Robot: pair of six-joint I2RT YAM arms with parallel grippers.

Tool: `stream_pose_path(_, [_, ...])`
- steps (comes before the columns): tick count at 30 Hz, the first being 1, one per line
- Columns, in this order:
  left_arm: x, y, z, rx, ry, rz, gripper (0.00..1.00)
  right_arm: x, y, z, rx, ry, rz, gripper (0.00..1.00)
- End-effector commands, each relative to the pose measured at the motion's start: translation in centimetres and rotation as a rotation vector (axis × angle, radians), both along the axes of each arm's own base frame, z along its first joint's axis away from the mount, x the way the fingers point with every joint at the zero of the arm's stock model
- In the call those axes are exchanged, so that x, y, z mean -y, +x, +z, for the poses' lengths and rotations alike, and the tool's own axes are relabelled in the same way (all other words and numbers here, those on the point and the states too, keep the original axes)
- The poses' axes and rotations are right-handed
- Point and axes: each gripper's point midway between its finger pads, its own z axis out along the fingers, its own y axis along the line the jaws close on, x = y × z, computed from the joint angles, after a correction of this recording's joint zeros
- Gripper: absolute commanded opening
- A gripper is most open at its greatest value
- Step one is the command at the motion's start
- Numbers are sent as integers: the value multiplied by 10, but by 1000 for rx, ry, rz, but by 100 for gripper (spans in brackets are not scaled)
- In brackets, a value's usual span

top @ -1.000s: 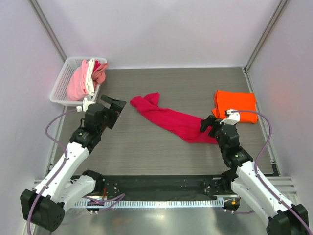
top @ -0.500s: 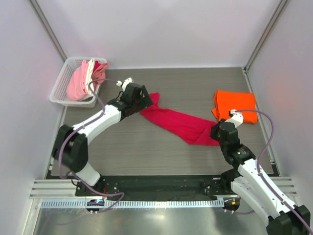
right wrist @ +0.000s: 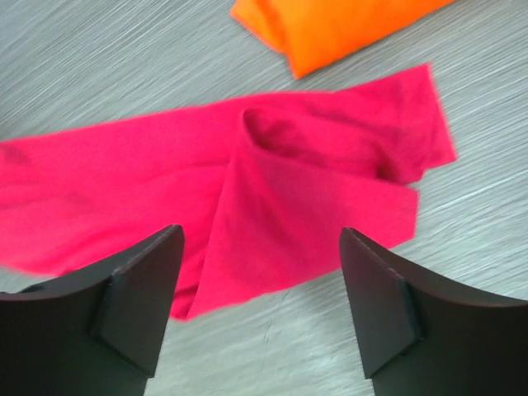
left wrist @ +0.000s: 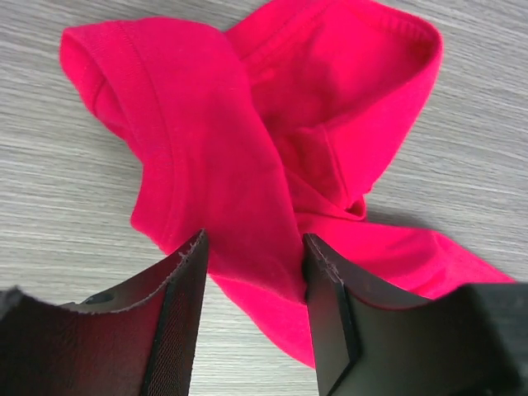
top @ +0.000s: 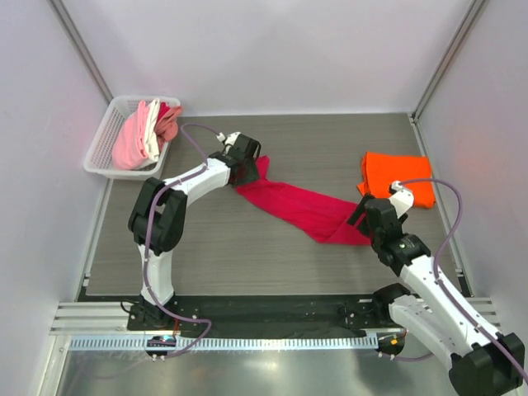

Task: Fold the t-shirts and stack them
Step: Flatten the tshirt out

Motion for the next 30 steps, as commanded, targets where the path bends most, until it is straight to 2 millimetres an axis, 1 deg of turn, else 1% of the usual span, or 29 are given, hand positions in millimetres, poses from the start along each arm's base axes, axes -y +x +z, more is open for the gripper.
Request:
stream_pose_path(1, [-11, 5, 16, 53, 17, 36, 50, 21, 19, 26, 34, -112, -105, 83])
stream_pose_path(2, [-11, 5, 16, 50, 17, 35, 48, 26, 26, 35, 34, -156, -112, 84])
stream_pose_path(3, [-11, 5, 13, 44, 22, 35, 45, 27, 30, 36, 23, -172, -115, 84])
stream_pose_path(4, [-13, 5, 12, 39, 23, 46, 39, 28, 34, 28, -22, -195, -110, 84])
stream_pose_path(5, [-14, 4, 12, 31, 25, 51, 23, 25, 41, 31, -29, -185, -91, 84])
stream_pose_path(6, [-15, 4, 11, 29, 28, 57, 16, 24, 47, 30, -40, -191, -74, 83])
stream_pose_path(7, [-16, 4, 11, 27, 23, 66, 10, 33, 52, 18, -92, -195, -89, 83])
stream_pose_path(8, [-18, 3, 12, 29, 23, 70, 1, 32, 58, 18, -103, -177, -75, 83])
stream_pose_path(9, [-21, 1, 10, 28, 29, 82, 0, 28, 63, 12, -126, -139, -33, 81])
stream_pose_path(10, [-23, 1, 14, 38, 22, 87, 0, 34, 67, 2, -163, -112, -37, 78])
stream_pose_path(11, [-23, 1, 16, 47, 15, 91, 0, 35, 70, -2, -174, -90, -29, 77])
stream_pose_path(12, [-26, -2, 11, 41, 17, 97, 0, 34, 75, -4, -171, -71, -15, 73])
stream_pose_path(14, [-26, -1, 17, 64, -7, 100, 0, 26, 80, -17, -204, -30, 37, 69])
stream_pose_path(15, [-26, -2, 17, 65, -13, 103, 0, 22, 84, -19, -200, -17, 55, 68])
stream_pose_path(17, [-27, -3, 16, 64, -18, 107, 0, 9, 88, -26, -217, 23, 119, 66])
stream_pose_path(19, [-26, -3, 15, 61, -23, 103, 0, 2, 91, -26, -209, 45, 152, 64])
stream_pose_path(20, [-26, -2, 15, 59, -27, 102, 0, -2, 89, -28, -207, 61, 170, 63])
stream_pose_path(21, [-25, -2, 15, 57, -29, 99, 0, -3, 90, -22, -177, 64, 175, 64])
stream_pose_path(23, [-24, -2, 14, 55, -33, 97, 0, -4, 89, -20, -159, 65, 185, 64])
stream_pose_path(25, [-22, -2, 12, 52, -38, 91, 0, -9, 87, -19, -146, 79, 216, 65])
stream_pose_path(26, [-22, -1, 13, 56, -43, 92, 0, -9, 86, -20, -153, 79, 220, 66])
stream_pose_path(27, [-21, -1, 12, 52, -44, 91, 0, -16, 85, -20, -155, 100, 253, 67])
stream_pose_path(30, [-19, -1, 12, 53, -51, 87, 0, -16, 87, -28, -186, 98, 254, 71])
